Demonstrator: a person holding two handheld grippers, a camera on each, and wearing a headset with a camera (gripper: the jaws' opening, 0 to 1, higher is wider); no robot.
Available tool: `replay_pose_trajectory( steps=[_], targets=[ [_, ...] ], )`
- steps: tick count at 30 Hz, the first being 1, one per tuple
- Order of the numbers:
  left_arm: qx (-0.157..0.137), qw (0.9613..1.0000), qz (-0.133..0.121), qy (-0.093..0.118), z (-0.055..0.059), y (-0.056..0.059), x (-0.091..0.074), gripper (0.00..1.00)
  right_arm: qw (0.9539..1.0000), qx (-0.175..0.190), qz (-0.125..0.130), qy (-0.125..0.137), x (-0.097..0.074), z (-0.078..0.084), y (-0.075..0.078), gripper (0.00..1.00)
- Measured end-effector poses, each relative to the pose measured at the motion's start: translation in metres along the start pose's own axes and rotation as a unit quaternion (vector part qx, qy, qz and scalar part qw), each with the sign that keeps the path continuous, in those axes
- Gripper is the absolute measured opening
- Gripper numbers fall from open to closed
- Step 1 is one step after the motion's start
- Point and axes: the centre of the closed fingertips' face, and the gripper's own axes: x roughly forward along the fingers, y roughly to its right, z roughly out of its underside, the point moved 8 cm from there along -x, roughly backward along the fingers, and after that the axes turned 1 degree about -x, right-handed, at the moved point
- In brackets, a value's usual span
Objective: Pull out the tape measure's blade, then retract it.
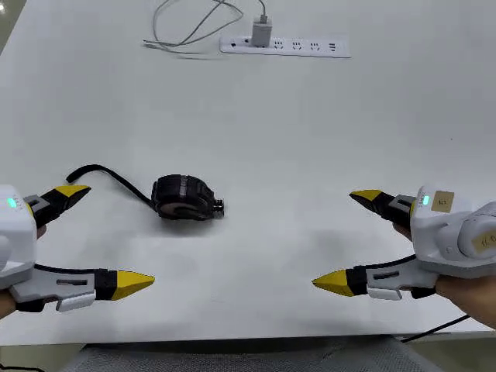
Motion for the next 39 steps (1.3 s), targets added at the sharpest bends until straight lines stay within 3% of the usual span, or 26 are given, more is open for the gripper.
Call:
replay_pose_trajectory(
  steps=[11,28,39],
  targets=[
    [0.035,0.9991,0.024,-0.002,-0.011,-0.007,0.016,0.97,0.9996,-0.018,-0.019,-0.005,0.016,-0.007,0.006,0.88],
    [0.082,0.9941,0.065,-0.029,-0.020,-0.026,0.043,0.94,0.9981,-0.035,-0.048,-0.013,0.044,-0.016,0.014,0.87],
    [0.106,0.9882,0.087,-0.067,-0.022,-0.039,0.060,0.77,0.9963,-0.045,-0.072,-0.013,0.067,-0.028,0.021,0.86]
  ],
)
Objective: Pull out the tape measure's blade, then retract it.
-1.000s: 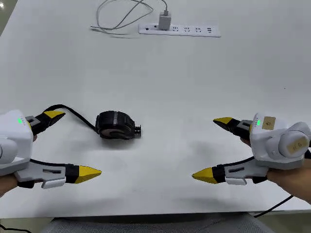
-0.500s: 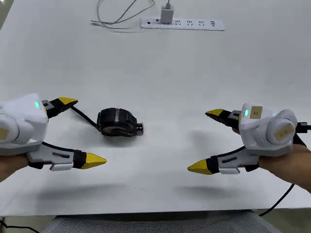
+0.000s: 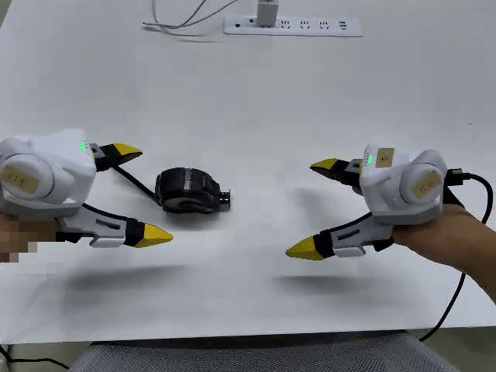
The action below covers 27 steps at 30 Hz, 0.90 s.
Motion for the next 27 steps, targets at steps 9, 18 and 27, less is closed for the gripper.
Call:
replay_pose_trajectory(
  steps=[9,18,27],
  targets=[
    [0.015,0.9992,0.023,-0.028,-0.003,-0.006,0.012,0.62,0.9998,-0.008,-0.021,-0.002,0.015,-0.007,0.011,0.85],
    [0.053,0.9967,0.039,-0.048,-0.003,-0.006,0.023,0.50,0.9995,-0.011,-0.030,0.001,0.026,-0.009,0.016,0.84],
    [0.070,0.9943,0.053,-0.060,-0.002,-0.004,0.031,0.38,0.9992,-0.013,-0.037,0.002,0.033,-0.010,0.017,0.84]
  ],
)
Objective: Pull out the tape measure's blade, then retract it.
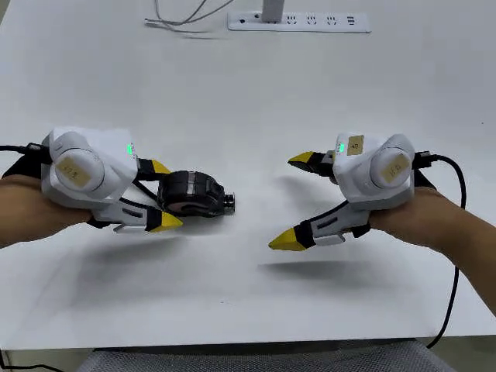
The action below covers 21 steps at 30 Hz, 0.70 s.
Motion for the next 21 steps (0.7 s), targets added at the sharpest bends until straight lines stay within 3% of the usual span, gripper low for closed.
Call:
replay_pose_trajectory(
  steps=[13,21],
  targets=[
    [0.007,0.9999,-0.007,-0.003,0.001,-0.004,0.002,0.28,0.9999,-0.004,-0.009,0.007,0.009,-0.006,-0.002,0.83],
    [0.008,0.9999,-0.004,-0.005,0.001,-0.005,0.002,0.27,0.9999,-0.005,-0.010,0.007,0.011,-0.007,-0.002,0.83]
  ],
)
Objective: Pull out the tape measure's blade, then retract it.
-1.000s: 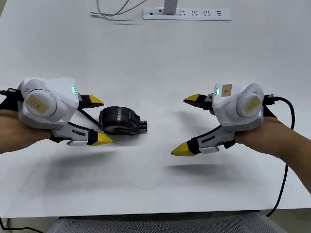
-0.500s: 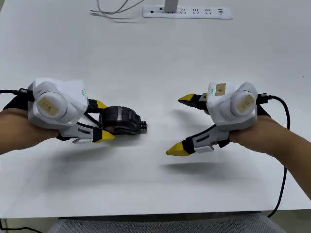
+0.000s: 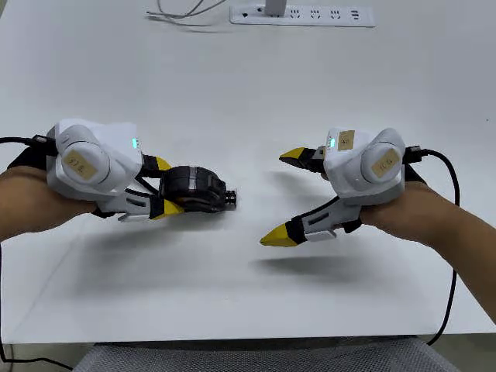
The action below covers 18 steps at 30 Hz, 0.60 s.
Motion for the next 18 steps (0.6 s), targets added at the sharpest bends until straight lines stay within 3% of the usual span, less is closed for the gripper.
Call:
replay_pose_trajectory(
  steps=[18],
  targets=[
    [0.001,1.0000,0.004,-0.005,-0.0001,-0.0009,0.0004,0.27,1.0000,-0.004,0.002,0.003,0.0001,-0.0035,-0.0019,0.80]
  ],
)
